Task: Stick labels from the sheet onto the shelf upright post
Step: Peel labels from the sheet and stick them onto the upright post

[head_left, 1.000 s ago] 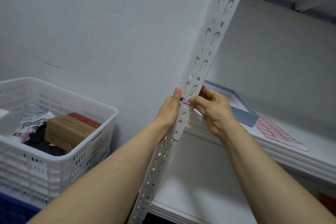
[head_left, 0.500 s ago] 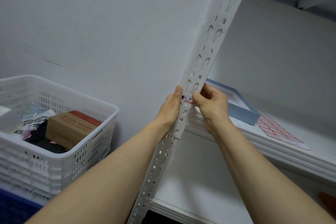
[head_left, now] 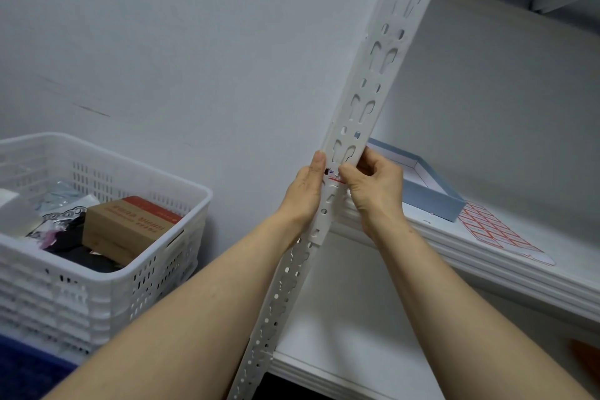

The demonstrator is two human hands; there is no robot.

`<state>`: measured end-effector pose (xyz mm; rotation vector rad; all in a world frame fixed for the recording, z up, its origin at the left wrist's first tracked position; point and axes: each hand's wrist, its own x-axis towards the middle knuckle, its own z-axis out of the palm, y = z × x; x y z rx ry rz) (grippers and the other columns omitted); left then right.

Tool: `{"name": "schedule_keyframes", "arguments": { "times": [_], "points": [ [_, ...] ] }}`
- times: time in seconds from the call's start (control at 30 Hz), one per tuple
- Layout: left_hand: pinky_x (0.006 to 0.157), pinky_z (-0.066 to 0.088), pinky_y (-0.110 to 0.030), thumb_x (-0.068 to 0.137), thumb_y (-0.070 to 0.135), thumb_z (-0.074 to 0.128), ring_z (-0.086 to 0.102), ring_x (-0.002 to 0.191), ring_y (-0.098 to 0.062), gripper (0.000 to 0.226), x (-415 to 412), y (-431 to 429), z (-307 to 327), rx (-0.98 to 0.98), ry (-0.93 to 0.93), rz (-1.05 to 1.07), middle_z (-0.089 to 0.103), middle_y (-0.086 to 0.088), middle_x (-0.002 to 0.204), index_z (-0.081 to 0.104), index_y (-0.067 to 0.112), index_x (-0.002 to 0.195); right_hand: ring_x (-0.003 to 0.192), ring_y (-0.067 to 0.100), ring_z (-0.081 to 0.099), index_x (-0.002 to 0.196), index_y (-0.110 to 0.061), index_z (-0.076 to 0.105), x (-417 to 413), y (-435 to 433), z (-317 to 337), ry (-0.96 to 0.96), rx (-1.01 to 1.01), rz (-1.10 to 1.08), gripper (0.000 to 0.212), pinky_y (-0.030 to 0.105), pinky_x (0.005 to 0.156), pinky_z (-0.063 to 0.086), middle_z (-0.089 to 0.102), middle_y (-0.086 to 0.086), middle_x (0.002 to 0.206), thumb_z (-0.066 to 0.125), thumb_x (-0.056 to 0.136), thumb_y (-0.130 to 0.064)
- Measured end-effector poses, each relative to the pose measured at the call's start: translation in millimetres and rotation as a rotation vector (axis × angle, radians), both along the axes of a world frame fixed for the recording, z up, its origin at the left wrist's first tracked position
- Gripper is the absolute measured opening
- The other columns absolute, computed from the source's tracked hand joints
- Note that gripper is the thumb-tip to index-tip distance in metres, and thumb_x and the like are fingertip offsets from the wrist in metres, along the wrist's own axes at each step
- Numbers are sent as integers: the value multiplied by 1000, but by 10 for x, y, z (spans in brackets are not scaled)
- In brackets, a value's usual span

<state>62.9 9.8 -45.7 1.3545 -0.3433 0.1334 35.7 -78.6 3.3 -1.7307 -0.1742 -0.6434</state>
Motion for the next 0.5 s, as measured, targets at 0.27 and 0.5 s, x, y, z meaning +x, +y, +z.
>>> {"name": "schedule_keyframes", "arguments": {
  "times": [0.27, 0.5],
  "points": [
    [102, 45, -41, 69, 88, 29, 62, 111, -14, 82, -10, -6, -2, 29, 33, 7, 64, 2, 121, 64, 30, 115, 86, 10, 68, 99, -10, 69, -56, -69, 5, 4, -60, 100, 33, 28, 84, 55, 74, 2, 94, 59, 77, 12],
    [77, 45, -23, 96, 35, 39, 58, 88, -8, 30, -211, 45, 63, 30, 80, 57, 63, 8, 95, 63, 21, 103, 103, 27, 64, 107, -1, 65, -134, -323, 204, 272, 271, 425, 30, 32, 93, 52, 69, 15, 106, 43, 89, 9]
  ]
}}
